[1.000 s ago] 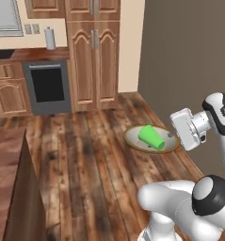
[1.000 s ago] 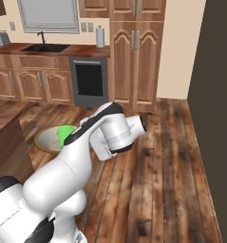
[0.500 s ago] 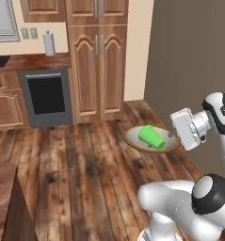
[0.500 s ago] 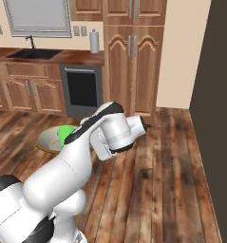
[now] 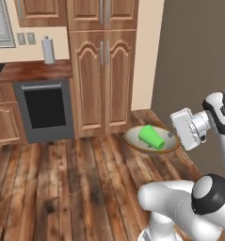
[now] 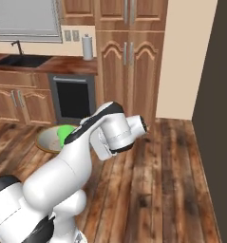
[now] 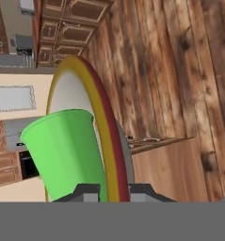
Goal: Place the cup inside the bowl on the dining table and move the bowl to any counter.
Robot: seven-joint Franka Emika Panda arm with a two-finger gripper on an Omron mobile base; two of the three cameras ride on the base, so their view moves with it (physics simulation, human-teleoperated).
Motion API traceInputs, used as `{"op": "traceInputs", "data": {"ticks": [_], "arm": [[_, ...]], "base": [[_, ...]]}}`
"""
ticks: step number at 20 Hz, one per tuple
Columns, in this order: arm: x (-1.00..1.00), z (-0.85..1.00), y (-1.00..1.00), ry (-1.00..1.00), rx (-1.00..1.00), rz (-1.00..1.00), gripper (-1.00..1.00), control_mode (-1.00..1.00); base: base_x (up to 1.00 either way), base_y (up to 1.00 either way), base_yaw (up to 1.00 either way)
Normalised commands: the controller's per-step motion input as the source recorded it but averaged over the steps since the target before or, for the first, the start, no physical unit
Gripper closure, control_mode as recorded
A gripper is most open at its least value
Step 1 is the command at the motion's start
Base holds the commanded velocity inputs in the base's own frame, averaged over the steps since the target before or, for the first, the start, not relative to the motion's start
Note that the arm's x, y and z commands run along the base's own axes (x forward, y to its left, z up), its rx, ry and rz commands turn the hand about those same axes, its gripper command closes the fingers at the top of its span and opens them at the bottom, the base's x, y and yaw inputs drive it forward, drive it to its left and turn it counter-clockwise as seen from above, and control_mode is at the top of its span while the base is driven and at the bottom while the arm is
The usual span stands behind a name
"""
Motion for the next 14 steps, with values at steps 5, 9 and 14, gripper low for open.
{"op": "traceInputs", "data": {"ticks": [5, 9, 14], "arm": [[0.0, 0.0, 0.0, 0.0, 0.0, 0.0, 1.0, 1.0], [0.0, 0.0, 0.0, 0.0, 0.0, 0.0, 1.0, 1.0], [0.0, 0.0, 0.0, 0.0, 0.0, 0.0, 1.0, 1.0]], "base": [[1.0, -0.15, 0.0], [0.96, -0.12, 0.0], [0.95, -0.11, 0.0]]}}
